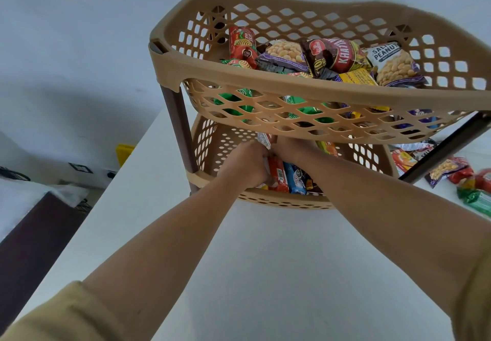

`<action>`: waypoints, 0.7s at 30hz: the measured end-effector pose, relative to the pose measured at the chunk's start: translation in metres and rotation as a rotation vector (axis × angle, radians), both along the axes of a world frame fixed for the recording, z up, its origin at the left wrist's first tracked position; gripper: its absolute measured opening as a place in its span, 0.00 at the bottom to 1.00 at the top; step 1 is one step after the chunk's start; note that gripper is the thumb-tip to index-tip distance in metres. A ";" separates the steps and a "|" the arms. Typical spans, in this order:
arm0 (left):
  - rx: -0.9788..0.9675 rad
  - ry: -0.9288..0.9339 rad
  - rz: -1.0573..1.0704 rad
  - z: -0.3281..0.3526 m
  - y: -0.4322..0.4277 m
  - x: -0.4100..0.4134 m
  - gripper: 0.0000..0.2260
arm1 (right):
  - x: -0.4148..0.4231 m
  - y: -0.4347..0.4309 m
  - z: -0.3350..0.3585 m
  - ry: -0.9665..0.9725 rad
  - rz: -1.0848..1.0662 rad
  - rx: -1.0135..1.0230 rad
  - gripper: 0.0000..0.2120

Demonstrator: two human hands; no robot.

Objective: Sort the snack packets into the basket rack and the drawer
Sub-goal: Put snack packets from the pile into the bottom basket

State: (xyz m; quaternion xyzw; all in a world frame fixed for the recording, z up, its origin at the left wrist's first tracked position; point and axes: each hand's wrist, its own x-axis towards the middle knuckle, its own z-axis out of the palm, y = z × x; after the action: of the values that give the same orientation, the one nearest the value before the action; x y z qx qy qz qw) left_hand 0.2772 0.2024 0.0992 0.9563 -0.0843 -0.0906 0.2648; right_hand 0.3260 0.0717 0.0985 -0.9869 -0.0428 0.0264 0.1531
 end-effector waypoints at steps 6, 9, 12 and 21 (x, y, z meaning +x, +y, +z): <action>-0.018 0.002 0.008 -0.001 0.000 0.000 0.32 | 0.004 -0.007 -0.005 0.085 -0.015 0.021 0.11; -0.016 0.004 0.003 -0.001 0.000 0.001 0.32 | 0.005 -0.008 -0.007 0.090 -0.008 -0.014 0.15; -0.015 0.012 0.001 -0.003 0.000 0.002 0.31 | 0.007 -0.007 -0.010 0.102 0.000 0.029 0.15; -0.010 -0.015 -0.012 -0.006 0.001 0.003 0.31 | 0.007 -0.012 -0.015 0.055 -0.008 0.075 0.14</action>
State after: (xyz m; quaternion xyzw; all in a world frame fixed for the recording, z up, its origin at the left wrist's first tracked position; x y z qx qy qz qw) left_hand 0.2803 0.2035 0.0928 0.9551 -0.0926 -0.0846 0.2685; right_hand 0.3329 0.0595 0.0834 -0.9796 -0.0356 0.0512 0.1911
